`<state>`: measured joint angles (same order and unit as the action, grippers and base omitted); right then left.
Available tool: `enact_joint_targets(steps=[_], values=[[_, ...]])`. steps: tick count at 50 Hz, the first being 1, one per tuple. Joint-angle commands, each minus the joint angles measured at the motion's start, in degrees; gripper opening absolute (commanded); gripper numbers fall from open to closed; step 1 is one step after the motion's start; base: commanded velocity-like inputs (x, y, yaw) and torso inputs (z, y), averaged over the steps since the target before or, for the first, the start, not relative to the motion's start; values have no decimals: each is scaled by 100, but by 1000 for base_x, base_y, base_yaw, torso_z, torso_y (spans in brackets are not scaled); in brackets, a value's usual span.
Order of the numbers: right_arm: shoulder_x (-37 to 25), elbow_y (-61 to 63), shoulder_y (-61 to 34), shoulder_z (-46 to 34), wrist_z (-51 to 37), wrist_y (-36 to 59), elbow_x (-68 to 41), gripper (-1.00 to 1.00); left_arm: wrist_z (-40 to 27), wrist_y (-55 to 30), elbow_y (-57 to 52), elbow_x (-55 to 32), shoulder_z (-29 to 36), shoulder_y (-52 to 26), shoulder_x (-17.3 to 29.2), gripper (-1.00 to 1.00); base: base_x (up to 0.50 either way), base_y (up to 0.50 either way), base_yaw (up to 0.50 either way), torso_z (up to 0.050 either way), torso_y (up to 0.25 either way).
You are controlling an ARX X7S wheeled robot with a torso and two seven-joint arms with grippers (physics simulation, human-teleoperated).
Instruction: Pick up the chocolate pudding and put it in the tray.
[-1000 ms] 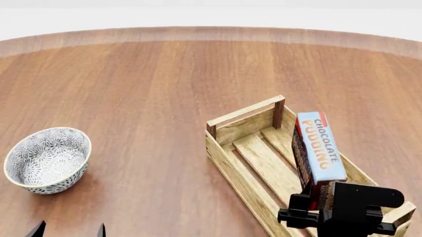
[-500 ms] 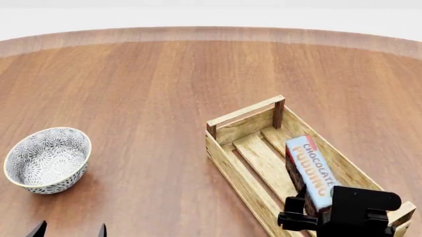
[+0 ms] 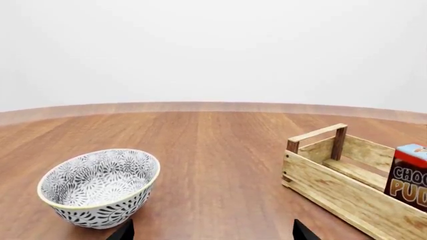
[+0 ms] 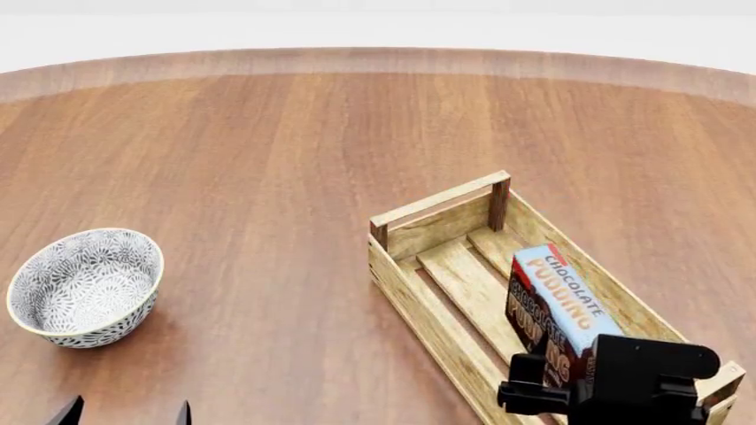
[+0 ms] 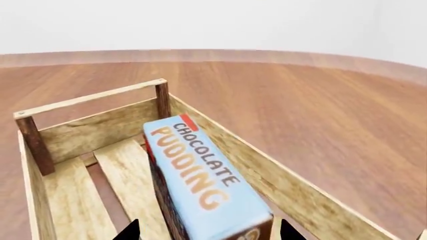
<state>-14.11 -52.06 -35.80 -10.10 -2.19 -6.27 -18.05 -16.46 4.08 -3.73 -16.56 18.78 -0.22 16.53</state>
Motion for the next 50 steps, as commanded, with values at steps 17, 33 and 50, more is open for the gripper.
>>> enact_joint_targets(steps=[17, 33, 50], values=[[-453, 3768, 1216, -17, -325, 1121, -490, 100, -233, -32, -884, 69, 25, 383, 215, 100, 0, 0, 0, 0, 0], [-455, 5938, 2692, 143, -590, -227, -252, 100, -752, 360, -1833, 484, -132, 879, 240, 100, 0, 0, 0, 0, 0], [-486, 6724, 3273, 84, -675, -611, -120, 100, -800, 443, -2434, 543, -91, 1232, 414, 100, 0, 0, 0, 0, 0]])
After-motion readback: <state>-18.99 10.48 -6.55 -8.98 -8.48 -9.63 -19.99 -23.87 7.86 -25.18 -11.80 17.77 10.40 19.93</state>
